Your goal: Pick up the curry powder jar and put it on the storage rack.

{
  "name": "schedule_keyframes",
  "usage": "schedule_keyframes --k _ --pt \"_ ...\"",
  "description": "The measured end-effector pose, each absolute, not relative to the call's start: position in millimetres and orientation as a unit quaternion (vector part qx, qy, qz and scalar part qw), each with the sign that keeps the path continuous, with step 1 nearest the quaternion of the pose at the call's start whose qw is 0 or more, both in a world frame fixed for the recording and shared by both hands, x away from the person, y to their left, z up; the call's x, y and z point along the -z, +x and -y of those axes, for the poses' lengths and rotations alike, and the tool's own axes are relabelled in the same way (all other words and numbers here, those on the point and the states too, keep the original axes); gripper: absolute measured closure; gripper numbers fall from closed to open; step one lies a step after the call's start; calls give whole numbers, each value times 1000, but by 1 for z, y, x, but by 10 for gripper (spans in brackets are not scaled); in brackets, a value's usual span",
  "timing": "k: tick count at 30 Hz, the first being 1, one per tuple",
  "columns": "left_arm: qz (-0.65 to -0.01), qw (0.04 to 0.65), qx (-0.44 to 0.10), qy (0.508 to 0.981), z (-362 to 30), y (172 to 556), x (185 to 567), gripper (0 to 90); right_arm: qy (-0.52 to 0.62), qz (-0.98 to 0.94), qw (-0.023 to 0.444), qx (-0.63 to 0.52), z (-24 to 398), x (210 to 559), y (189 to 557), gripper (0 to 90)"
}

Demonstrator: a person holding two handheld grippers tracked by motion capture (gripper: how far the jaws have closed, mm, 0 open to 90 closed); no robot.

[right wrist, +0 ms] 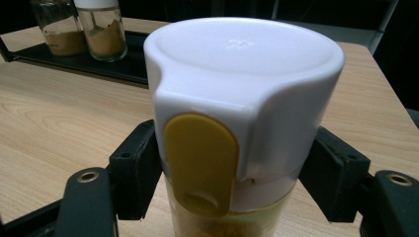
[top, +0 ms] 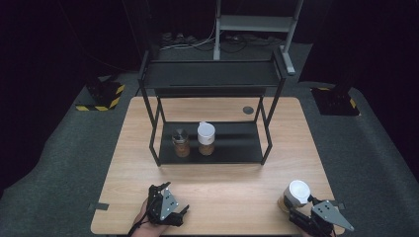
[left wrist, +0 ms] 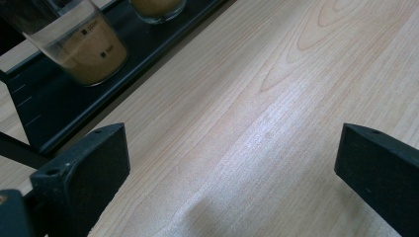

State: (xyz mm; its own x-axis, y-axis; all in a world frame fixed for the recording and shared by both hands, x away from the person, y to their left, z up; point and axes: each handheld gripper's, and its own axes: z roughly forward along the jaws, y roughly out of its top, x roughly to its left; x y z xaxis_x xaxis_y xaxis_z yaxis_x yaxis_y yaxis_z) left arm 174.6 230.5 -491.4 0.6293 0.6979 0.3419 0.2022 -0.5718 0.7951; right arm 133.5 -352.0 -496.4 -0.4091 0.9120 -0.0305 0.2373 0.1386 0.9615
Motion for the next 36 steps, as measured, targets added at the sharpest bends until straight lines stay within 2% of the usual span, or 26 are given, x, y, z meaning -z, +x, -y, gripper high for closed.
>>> schedule_keyframes --k 36 --pt "-273 378 -325 823 -233 177 490 9 408 -676 349 -505 331 491 140 304"
